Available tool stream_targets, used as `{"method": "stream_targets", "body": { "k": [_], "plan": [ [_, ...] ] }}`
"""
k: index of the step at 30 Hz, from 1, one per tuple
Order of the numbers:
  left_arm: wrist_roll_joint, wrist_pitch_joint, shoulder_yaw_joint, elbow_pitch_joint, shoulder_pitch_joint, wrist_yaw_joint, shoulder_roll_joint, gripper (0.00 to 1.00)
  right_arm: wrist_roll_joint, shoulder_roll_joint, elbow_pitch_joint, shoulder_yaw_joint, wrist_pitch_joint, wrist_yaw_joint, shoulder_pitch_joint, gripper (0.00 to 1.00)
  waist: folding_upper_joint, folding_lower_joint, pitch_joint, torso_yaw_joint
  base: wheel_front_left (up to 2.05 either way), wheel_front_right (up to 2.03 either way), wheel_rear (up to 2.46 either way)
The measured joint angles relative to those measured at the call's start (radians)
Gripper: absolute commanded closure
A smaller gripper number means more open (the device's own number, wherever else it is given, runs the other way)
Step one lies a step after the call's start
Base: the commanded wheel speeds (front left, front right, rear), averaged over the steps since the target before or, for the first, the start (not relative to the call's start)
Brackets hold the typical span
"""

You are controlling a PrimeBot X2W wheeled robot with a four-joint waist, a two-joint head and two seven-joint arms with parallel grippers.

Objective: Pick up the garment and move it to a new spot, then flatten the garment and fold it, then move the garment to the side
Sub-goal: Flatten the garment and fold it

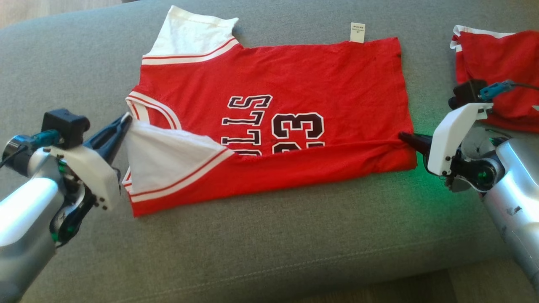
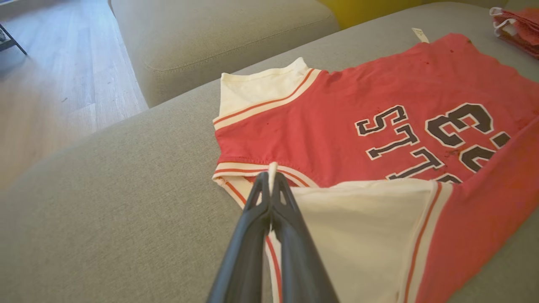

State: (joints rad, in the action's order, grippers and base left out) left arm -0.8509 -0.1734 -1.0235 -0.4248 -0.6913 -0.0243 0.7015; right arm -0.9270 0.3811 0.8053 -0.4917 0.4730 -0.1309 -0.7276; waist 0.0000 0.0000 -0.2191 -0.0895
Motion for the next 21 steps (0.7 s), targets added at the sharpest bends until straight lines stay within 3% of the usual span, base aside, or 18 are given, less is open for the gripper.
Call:
{"method": "stream_targets", "body": {
  "k": [7, 8, 9, 10, 11, 12, 13, 17, 21],
  "plan": [
    [0.017, -0.024, 0.007, -0.057, -0.035, 0.021, -0.033, 1.00, 0.004, -0.008, 0.001, -0.008, -0.040, 0.000, -0.002, 1.00, 0.0000, 0.0000, -0.019, -0.002, 0.00, 0.00, 0.00],
    [0.023, -0.027, 0.008, -0.064, -0.039, 0.022, -0.040, 1.00, 0.004, -0.009, 0.002, -0.009, -0.045, 0.000, -0.004, 0.85, 0.0000, 0.0000, -0.022, -0.001, 0.00, 0.00, 0.00],
    [0.025, -0.032, 0.008, -0.069, -0.041, 0.025, -0.045, 1.00, 0.004, -0.011, 0.003, -0.011, -0.053, 0.000, -0.007, 0.21, 0.0000, 0.0000, -0.025, -0.001, 0.00, 0.00, 0.00],
    [0.025, -0.032, 0.008, -0.076, -0.042, 0.025, -0.052, 1.00, 0.004, -0.012, 0.009, -0.010, -0.061, 0.000, -0.011, 0.00, 0.0000, 0.0000, -0.028, 0.000, 0.00, 0.00, 0.00],
    [0.026, -0.032, 0.008, -0.085, -0.043, 0.025, -0.060, 0.84, 0.004, -0.014, 0.015, -0.010, -0.070, 0.000, -0.016, 0.00, 0.0000, 0.0001, -0.029, 0.001, 0.00, 0.00, 0.00],
    [0.026, -0.032, 0.008, -0.094, -0.044, 0.026, -0.068, 0.50, 0.004, -0.015, 0.019, -0.009, -0.077, 0.000, -0.023, 0.00, 0.0000, 0.0000, -0.031, 0.003, 0.00, 0.00, 0.00],
    [0.029, -0.032, 0.008, -0.103, -0.044, 0.031, -0.076, 0.00, 0.004, -0.016, 0.021, -0.009, -0.083, 0.000, -0.027, 0.00, 0.0000, 0.0000, -0.032, 0.004, 0.00, 0.00, 0.00],
    [0.031, -0.056, 0.037, -0.140, -0.046, 0.084, -0.103, 0.00, 0.004, -0.020, 0.039, 0.002, -0.138, 0.000, -0.034, 0.00, 0.0000, 0.0000, -0.031, 0.009, 0.00, 0.00, 0.00],
    [0.046, -0.075, 0.115, -0.141, -0.050, 0.170, -0.120, 0.00, 0.038, -0.014, 0.038, 0.002, -0.245, 0.000, -0.034, 0.00, 0.0000, 0.0000, -0.020, 0.012, 0.00, 0.00, 0.00]
  ]
}}
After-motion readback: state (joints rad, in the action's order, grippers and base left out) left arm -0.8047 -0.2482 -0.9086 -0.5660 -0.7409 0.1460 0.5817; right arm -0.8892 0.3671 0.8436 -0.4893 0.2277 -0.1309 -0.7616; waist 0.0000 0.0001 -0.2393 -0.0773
